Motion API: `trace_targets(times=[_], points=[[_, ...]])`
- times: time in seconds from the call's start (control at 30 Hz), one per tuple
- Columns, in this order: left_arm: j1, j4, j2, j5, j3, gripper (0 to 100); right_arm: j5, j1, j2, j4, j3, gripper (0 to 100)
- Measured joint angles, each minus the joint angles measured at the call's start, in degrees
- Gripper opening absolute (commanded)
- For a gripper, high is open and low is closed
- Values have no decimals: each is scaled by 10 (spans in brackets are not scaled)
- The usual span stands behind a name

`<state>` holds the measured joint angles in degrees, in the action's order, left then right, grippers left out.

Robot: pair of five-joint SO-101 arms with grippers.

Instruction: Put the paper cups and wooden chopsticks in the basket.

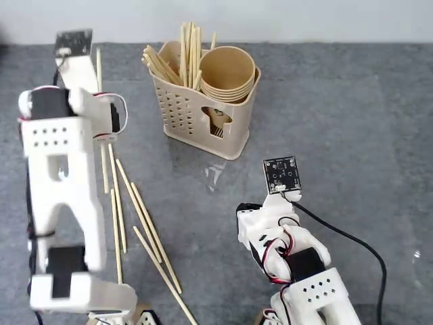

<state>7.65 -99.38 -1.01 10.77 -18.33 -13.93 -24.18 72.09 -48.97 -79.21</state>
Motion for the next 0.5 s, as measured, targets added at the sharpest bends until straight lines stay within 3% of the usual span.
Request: trace_targets(times=[0.2,0.5], points=[[-65,25,-144,18,-5,11,0,0,0,0,0,9],[-104,233,-187,118,-6,11,0,0,0,0,-2,9]])
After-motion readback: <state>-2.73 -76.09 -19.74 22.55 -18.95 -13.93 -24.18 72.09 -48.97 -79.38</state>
